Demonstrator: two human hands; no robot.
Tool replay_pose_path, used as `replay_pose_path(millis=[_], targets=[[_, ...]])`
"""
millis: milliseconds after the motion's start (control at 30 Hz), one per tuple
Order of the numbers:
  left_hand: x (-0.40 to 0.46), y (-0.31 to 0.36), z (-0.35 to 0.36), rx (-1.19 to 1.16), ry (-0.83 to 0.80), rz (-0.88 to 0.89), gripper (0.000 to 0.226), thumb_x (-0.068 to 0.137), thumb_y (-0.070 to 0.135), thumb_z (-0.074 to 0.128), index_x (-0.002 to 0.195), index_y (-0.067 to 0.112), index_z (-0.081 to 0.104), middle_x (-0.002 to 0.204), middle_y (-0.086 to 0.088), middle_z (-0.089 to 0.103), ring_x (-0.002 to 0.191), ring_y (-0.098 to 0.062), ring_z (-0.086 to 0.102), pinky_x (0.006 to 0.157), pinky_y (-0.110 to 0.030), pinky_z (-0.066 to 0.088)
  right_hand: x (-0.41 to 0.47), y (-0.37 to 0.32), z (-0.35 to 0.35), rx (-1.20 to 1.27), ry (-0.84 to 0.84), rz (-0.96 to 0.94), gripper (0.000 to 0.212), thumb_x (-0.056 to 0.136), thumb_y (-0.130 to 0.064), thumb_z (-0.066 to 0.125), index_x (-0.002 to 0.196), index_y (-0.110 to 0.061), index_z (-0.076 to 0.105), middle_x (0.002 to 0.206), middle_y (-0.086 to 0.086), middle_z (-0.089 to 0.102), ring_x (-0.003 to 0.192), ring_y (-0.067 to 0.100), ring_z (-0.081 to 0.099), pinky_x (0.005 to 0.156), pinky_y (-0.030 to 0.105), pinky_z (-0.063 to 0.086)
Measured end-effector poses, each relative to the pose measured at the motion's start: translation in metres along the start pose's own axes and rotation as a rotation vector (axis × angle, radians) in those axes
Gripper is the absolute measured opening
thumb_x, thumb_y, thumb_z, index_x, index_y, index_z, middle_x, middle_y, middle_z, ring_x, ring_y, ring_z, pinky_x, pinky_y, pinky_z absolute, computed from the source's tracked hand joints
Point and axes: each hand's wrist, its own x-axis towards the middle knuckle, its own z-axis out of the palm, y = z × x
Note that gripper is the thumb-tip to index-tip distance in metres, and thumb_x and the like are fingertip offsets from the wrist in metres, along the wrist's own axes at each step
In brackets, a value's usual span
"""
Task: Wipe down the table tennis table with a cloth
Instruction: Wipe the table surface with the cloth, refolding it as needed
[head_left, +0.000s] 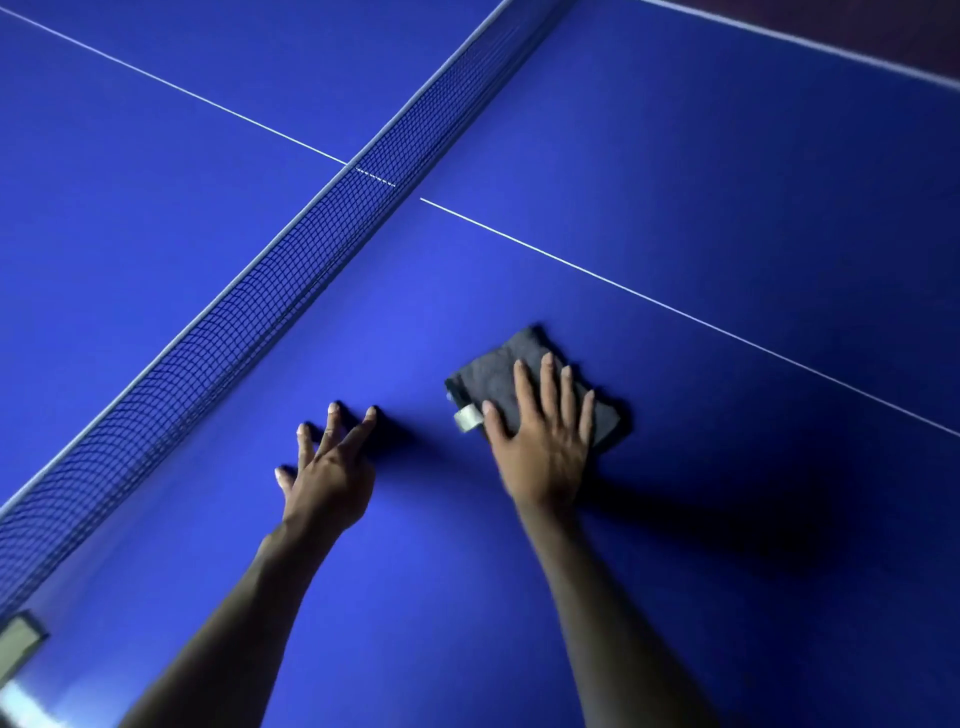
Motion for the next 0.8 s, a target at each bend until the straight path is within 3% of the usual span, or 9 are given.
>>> replay_pose_path(millis=[100, 233, 300, 500, 667, 800], targets=[[-0.025, 0.016, 0.002, -0.048, 0.014, -0.039, 0.072, 0.098, 0.013, 0.040, 0.159, 0.046, 0.019, 0.171, 0.007, 0.004, 0.157, -0.028, 0.000, 0.118, -0.070, 0.012, -0.078, -0.011, -0.030, 0.027, -0.071, -0.039, 0.063, 0.100, -0.060, 0.053, 0.155, -0.028, 0.050, 0.168, 0.003, 0.033, 0.156, 0.028, 0.031, 0.123, 0.058, 0.025], [-0.076, 0.039, 0.023, -0.068, 0.148, -0.060, 0.083, 0.091, 0.007, 0.045, 0.161, 0.039, 0.014, 0.166, 0.002, 0.018, 0.152, -0.030, 0.013, 0.109, -0.070, 0.031, -0.151, -0.009, -0.060, 0.088, -0.135, -0.115, 0.063, 0.098, -0.060, 0.057, 0.152, -0.028, 0.053, 0.168, 0.001, 0.033, 0.156, 0.025, 0.030, 0.124, 0.055, 0.027], [-0.098, 0.042, 0.041, -0.098, 0.140, -0.105, 0.087, 0.088, 0.004, 0.046, 0.161, 0.038, 0.014, 0.166, 0.000, 0.017, 0.151, -0.031, 0.014, 0.104, -0.068, 0.038, -0.161, 0.003, -0.066, 0.097, -0.138, -0.174, 0.061, 0.098, -0.063, 0.056, 0.151, -0.032, 0.054, 0.168, -0.001, 0.034, 0.155, 0.023, 0.032, 0.124, 0.052, 0.030], [-0.118, 0.042, 0.080, 0.006, 0.018, -0.038, 0.104, 0.085, -0.009, 0.038, 0.150, 0.065, 0.003, 0.168, -0.001, -0.007, 0.145, -0.036, 0.004, 0.094, -0.073, 0.034, -0.040, 0.069, -0.035, 0.095, -0.018, -0.133, 0.056, 0.097, -0.059, 0.058, 0.145, -0.031, 0.061, 0.162, 0.000, 0.045, 0.149, 0.028, 0.043, 0.122, 0.055, 0.029], [-0.110, 0.035, 0.092, 0.056, 0.121, -0.030, 0.107, 0.082, -0.012, 0.040, 0.149, 0.067, 0.014, 0.165, 0.000, 0.009, 0.124, -0.028, 0.020, 0.079, -0.062, 0.043, 0.099, 0.143, -0.009, -0.018, -0.046, -0.062, 0.065, 0.096, -0.068, 0.044, 0.148, -0.032, 0.057, 0.164, 0.001, 0.042, 0.151, 0.027, 0.039, 0.124, 0.054, 0.023], [-0.107, 0.033, 0.098, 0.082, 0.166, -0.038, 0.113, 0.075, -0.015, 0.043, 0.147, 0.068, 0.020, 0.162, 0.003, 0.016, 0.120, -0.025, 0.025, 0.077, -0.054, 0.046, 0.148, 0.163, -0.004, -0.036, -0.155, -0.026, 0.073, 0.095, -0.073, 0.037, 0.156, -0.035, 0.045, 0.169, -0.001, 0.031, 0.156, 0.024, 0.025, 0.128, 0.052, 0.011]])
